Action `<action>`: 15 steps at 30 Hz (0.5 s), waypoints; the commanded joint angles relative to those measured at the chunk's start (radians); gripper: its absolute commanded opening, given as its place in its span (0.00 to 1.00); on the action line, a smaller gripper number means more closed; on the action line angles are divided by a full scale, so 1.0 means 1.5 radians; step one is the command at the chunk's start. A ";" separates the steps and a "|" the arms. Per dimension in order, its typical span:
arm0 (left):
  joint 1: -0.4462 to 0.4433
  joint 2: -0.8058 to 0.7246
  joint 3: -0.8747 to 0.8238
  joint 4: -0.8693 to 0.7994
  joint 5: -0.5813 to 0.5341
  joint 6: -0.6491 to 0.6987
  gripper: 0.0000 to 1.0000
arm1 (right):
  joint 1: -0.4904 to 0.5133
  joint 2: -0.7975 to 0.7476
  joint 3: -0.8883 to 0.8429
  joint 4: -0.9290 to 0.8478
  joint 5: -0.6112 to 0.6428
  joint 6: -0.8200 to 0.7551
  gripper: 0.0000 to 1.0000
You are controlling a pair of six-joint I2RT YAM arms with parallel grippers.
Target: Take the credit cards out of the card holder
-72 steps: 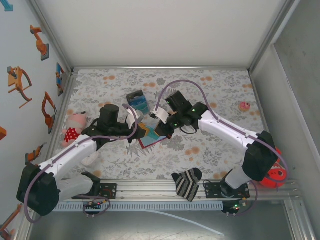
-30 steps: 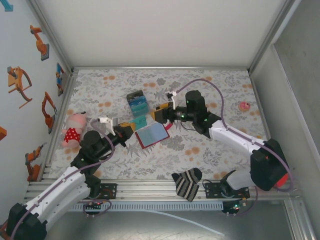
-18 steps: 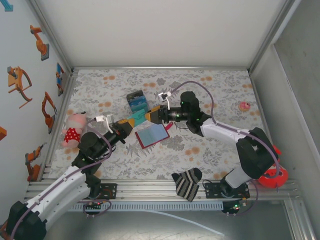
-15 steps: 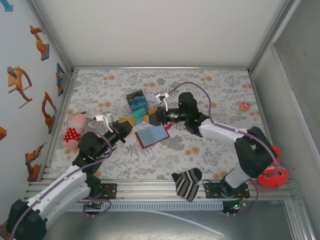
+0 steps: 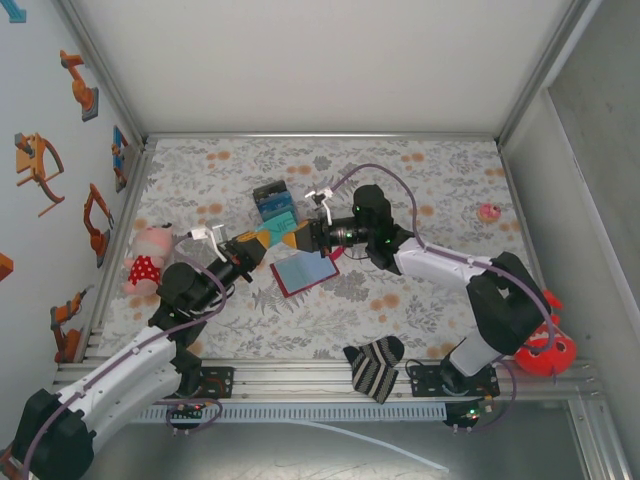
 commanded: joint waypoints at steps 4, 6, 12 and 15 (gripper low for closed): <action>-0.007 -0.016 0.007 -0.002 0.034 0.000 0.16 | 0.001 -0.040 0.015 -0.010 0.017 -0.039 0.00; -0.007 -0.023 0.018 -0.026 0.044 0.015 0.35 | 0.000 -0.048 0.015 -0.030 0.022 -0.052 0.00; -0.006 -0.082 0.111 -0.259 0.042 0.135 0.67 | 0.000 -0.085 0.027 -0.146 0.036 -0.133 0.00; -0.003 -0.086 0.192 -0.423 0.032 0.211 0.68 | 0.001 -0.108 0.033 -0.214 0.040 -0.177 0.00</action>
